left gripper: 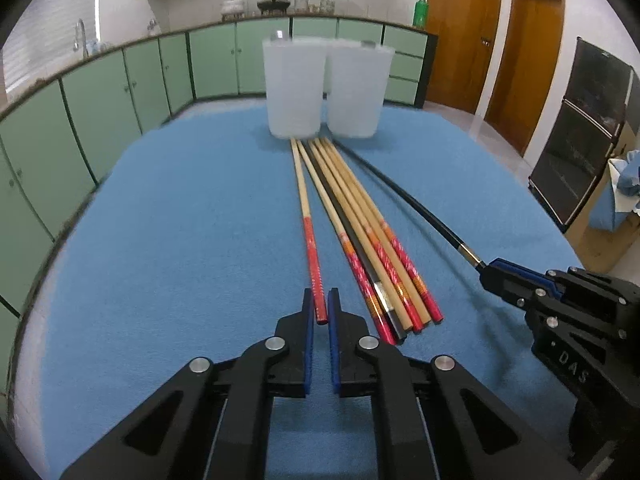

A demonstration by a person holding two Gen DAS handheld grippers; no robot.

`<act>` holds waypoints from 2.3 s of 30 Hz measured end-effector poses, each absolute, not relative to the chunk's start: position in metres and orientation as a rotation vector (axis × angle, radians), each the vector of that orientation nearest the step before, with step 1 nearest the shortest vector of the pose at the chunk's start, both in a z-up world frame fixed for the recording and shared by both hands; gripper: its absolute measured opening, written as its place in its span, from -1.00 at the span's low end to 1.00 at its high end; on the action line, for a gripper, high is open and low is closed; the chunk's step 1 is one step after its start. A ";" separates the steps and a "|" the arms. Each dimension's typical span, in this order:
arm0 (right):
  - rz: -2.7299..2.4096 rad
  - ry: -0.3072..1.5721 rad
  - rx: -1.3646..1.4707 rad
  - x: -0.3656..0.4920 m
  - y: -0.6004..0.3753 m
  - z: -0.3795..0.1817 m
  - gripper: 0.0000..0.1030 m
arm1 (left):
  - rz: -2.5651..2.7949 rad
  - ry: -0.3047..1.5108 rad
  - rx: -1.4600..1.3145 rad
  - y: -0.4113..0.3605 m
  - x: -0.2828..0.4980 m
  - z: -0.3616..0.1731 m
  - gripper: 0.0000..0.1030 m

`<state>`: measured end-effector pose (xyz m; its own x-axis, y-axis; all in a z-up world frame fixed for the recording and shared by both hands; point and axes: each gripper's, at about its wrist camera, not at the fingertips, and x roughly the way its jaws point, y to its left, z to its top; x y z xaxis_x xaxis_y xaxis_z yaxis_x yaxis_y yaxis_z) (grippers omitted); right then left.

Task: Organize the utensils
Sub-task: 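Grasp a red-patterned chopstick with the left gripper, then carry both chopsticks to the white holder and insert them, opening both grippers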

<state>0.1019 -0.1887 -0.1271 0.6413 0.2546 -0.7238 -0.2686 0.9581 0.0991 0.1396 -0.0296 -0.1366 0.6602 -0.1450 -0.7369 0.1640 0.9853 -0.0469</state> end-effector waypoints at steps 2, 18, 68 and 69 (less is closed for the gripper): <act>0.302 0.789 -0.013 0.100 -0.192 -0.114 -0.89 | -0.170 0.793 0.028 -0.026 0.133 -0.121 -0.88; 0.348 0.562 -0.020 0.114 -0.203 -0.001 -0.89 | -0.194 0.523 0.036 -0.012 0.137 -0.011 -0.89; 0.363 0.465 0.064 0.338 -0.192 0.074 -0.80 | -0.245 0.406 0.040 -0.026 0.339 0.053 -0.86; 0.361 0.484 0.062 0.337 -0.194 0.068 -0.70 | -0.244 0.415 0.040 -0.025 0.339 0.050 -0.80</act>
